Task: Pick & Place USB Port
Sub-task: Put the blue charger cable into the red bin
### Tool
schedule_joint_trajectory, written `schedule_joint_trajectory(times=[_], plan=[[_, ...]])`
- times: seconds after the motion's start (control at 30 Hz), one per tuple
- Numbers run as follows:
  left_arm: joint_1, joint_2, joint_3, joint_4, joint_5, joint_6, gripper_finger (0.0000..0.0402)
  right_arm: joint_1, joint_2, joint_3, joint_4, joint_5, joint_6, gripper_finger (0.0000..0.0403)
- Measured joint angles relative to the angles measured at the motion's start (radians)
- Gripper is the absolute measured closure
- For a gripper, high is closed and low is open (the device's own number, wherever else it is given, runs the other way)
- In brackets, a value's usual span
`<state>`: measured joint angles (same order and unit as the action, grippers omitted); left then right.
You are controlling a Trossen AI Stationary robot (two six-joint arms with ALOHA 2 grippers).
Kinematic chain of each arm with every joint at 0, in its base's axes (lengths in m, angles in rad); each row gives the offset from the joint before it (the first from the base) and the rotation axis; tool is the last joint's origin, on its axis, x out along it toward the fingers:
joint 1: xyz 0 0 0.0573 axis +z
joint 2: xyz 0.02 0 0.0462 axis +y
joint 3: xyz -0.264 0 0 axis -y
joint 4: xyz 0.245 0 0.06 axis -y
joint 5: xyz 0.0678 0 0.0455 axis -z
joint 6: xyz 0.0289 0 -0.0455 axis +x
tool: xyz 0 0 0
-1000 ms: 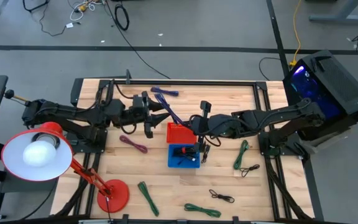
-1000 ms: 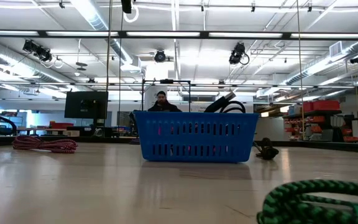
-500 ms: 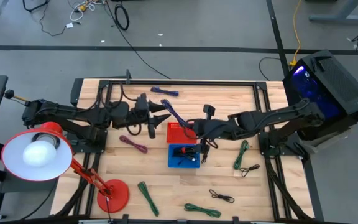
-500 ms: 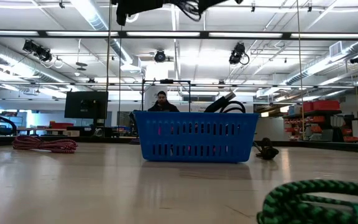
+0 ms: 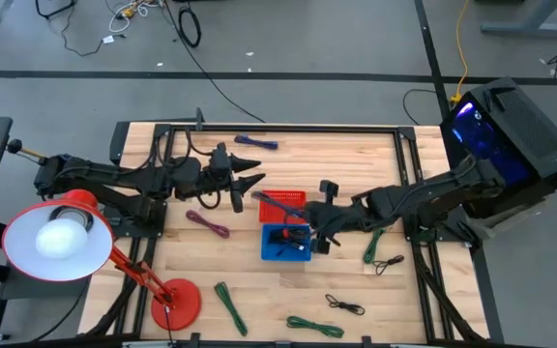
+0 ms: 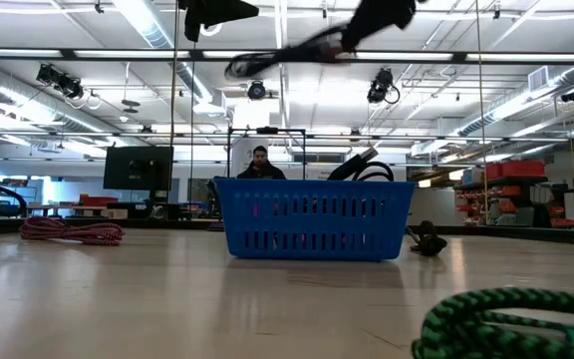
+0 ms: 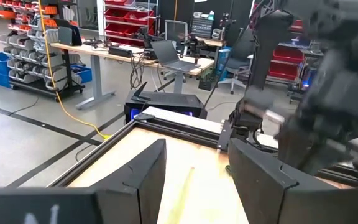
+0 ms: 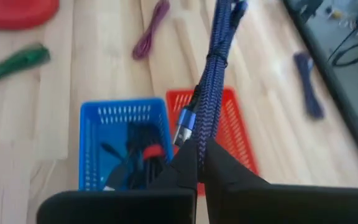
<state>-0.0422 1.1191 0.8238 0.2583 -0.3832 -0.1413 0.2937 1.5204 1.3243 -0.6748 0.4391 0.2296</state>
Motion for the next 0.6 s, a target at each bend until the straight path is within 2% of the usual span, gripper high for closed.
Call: schedule_joint_trajectory(times=[0.13, 0.3, 0.6], plan=[[0.0, 0.0, 0.0, 0.0, 0.0, 0.0, 0.0223, -0.012, 0.0, -0.096, 0.044, 0.011, 0.045, 0.0402], [0.0, 0.0, 0.0, -0.001, 0.001, -0.003, 0.0223, -0.059, -0.002, -0.152, 0.091, -0.004, 0.05, 0.0402], [0.0, 0.0, 0.0, -0.013, 0.002, -0.002, 0.0223, -0.144, -0.001, -0.333, 0.338, -0.197, 0.041, 0.0402]])
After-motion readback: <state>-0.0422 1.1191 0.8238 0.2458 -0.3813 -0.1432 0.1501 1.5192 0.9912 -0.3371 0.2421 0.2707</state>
